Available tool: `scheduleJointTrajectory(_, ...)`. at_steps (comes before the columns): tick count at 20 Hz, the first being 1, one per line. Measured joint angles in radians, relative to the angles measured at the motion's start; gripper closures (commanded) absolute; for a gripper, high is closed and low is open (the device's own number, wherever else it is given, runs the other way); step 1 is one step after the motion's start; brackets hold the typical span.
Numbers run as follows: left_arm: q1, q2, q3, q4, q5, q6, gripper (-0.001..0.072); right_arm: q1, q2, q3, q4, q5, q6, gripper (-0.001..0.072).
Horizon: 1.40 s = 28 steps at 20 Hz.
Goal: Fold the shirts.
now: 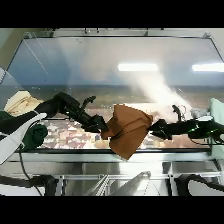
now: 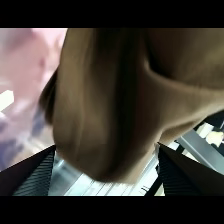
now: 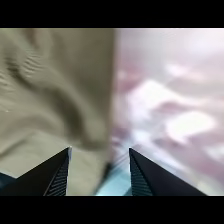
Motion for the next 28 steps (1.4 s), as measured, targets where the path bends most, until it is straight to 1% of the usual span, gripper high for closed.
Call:
scheduleJointTrajectory(1, -0.013, -0.015, 0.019, -0.006, -0.001, 0.004, 0.0243, 0.028, -0.011, 0.004, 0.013, -0.018, -0.003, 0.0288)
scheduleJointTrajectory(2, -0.025, -0.025, 0.039, -0.008, 0.001, 0.008, 0.054, 0.051, -0.019, 0.01, 0.028, -0.035, -0.01, 0.0465)
scheduleJointTrajectory(3, -0.037, -0.033, 0.063, -0.013, 0.006, 0.01, 0.0695, 0.071, -0.026, 0.019, 0.038, -0.061, -0.021, 0.0643)
scheduleJointTrajectory(4, -0.045, -0.038, 0.087, -0.015, 0.014, 0.012, 0.069, 0.087, -0.032, 0.032, 0.043, -0.081, -0.035, 0.0694)
scheduleJointTrajectory(6, -0.055, -0.044, 0.145, -0.016, 0.049, 0.009, 0.0692, 0.102, -0.032, 0.074, 0.094, -0.065, -0.068, 0.0695)
scheduleJointTrajectory(9, -0.047, -0.019, 0.254, -0.019, 0.158, -0.013, 0.0694, 0.085, 0.018, 0.18, 0.14, 0.05, -0.091, 0.0695)
scheduleJointTrajectory(11, -0.019, 0.042, 0.349, -0.02, 0.25, -0.039, 0.0693, 0.035, 0.1, 0.285, 0.153, 0.142, -0.085, 0.0694)
scheduleJointTrajectory(14, 0.053, 0.183, 0.533, -0.022, 0.346, -0.087, 0.0686, -0.087, 0.286, 0.485, 0.196, 0.217, -0.059, 0.0694)
scheduleJointTrajectory(17, 0.129, 0.332, 0.735, -0.032, 0.355, -0.122, 0.0683, -0.209, 0.489, 0.673, 0.25, 0.229, -0.047, 0.0694)
scheduleJointTrajectory(20, 0.169, 0.455, 0.862, -0.031, 0.319, -0.137, 0.0682, -0.272, 0.653, 0.765, 0.263, 0.198, -0.044, 0.0695)
scheduleJointTrajectory(22, 0.18, 0.51, 0.877, -0.017, 0.295, -0.142, 0.0682, -0.291, 0.72, 0.79, 0.252, 0.193, -0.044, 0.0694)
scheduleJointTrajectory(24, 0.185, 0.55, 0.829, 0.006, 0.28, -0.145, 0.0682, -0.299, 0.749, 0.79, 0.227, 0.225, -0.039, 0.0692)
scheduleJointTrajectory(25, 0.187, 0.56, 0.783, 0.017, 0.274, -0.145, 0.0682, -0.299, 0.752, 0.774, 0.217, 0.246, -0.032, 0.0628)
scheduleJointTrajectory(26, 0.188, 0.563, 0.728, 0.03, 0.266, -0.144, 0.0682, -0.295, 0.751, 0.747, 0.207, 0.253, -0.028, 0.0397)
scheduleJointTrajectory(27, 0.191, 0.561, 0.661, 0.061, 0.264, -0.143, 0.0682, -0.288, 0.745, 0.707, 0.195, 0.252, -0.025, 0.0241)
scheduleJointTrajectory(28, 0.192, 0.551, 0.589, 0.062, 0.244, -0.139, 0.0683, -0.277, 0.736, 0.658, 0.187, 0.259, -0.024, 0.0235)
